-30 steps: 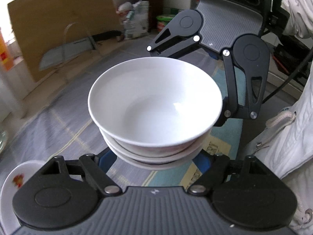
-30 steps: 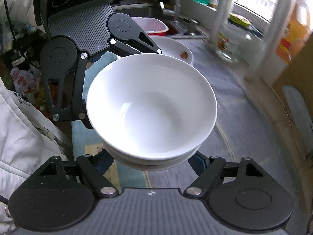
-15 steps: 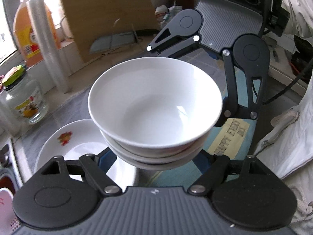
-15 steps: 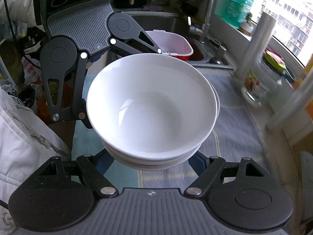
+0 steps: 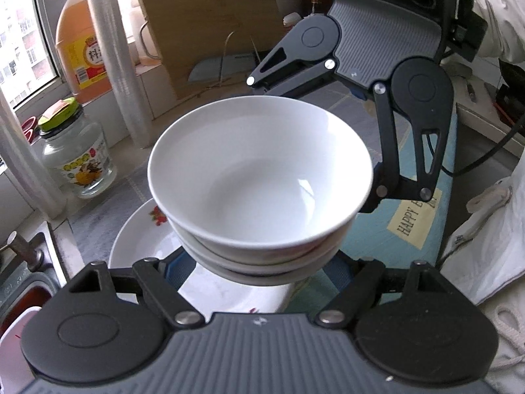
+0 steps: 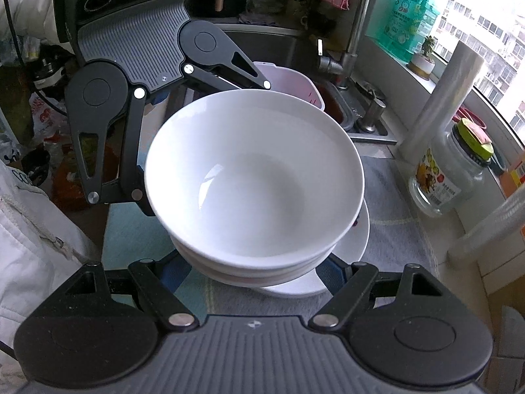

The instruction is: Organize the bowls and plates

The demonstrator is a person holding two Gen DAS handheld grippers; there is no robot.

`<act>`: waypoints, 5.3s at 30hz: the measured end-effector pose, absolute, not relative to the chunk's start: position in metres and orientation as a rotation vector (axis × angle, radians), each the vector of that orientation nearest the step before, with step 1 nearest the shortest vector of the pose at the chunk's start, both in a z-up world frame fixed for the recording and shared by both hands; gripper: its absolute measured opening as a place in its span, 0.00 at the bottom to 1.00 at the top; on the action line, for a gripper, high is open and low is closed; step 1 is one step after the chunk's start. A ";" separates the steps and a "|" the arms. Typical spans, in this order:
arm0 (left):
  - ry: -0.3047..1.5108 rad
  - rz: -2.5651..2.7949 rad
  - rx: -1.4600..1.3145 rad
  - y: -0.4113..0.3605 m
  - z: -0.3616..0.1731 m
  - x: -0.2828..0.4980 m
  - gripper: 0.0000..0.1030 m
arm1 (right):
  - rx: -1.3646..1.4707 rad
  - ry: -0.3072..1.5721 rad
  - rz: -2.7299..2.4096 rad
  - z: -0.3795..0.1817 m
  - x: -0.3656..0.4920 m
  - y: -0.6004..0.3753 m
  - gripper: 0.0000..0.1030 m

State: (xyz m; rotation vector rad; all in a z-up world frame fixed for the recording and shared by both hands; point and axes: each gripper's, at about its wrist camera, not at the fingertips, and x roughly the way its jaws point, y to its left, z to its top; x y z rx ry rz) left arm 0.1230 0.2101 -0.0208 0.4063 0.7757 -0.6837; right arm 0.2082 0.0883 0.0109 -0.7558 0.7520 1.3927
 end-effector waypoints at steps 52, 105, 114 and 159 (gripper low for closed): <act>0.788 -0.668 0.382 0.247 -0.057 0.169 0.92 | -0.784 0.847 1.352 -0.034 0.248 0.133 0.92; 0.635 0.286 -0.126 0.145 0.041 -0.027 0.99 | -0.208 0.920 0.547 0.054 0.100 0.007 1.00; 0.632 0.296 -0.109 0.140 0.045 -0.026 0.99 | -0.188 0.905 0.544 0.061 0.099 0.002 1.00; 0.662 0.317 -0.087 0.149 0.047 -0.006 0.99 | -0.179 0.903 0.538 0.062 0.116 0.006 1.00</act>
